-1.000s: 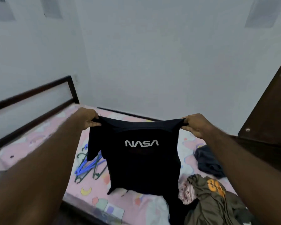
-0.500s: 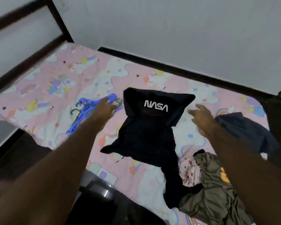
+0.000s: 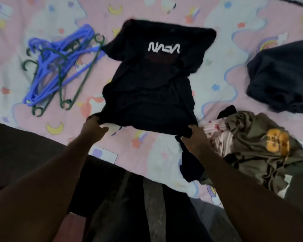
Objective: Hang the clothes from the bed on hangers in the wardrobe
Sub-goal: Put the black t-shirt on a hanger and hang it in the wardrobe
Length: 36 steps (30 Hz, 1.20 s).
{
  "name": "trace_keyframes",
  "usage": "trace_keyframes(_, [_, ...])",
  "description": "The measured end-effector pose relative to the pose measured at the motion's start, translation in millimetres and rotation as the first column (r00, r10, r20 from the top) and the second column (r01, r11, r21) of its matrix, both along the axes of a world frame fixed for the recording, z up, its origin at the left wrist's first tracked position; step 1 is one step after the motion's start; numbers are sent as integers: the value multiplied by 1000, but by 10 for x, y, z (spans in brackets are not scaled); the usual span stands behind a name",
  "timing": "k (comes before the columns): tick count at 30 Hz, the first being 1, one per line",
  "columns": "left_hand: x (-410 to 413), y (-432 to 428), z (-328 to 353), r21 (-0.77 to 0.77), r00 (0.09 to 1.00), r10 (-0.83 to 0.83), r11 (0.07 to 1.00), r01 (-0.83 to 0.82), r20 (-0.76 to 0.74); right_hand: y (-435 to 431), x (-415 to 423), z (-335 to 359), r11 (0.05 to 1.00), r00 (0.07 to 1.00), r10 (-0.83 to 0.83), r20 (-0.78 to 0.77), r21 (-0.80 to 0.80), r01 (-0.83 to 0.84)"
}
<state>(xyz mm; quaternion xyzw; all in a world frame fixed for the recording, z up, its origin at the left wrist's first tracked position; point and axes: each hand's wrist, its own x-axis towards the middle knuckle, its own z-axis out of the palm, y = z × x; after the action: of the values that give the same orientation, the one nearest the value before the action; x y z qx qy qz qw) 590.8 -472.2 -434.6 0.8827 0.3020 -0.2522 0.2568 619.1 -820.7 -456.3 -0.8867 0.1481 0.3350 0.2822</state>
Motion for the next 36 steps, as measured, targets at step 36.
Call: trace_keyframes(36, [-39, 649, -431, -332, 910, 376, 892, -305, 174, -7, 153, -257, 862, 869, -488, 85, 208, 463])
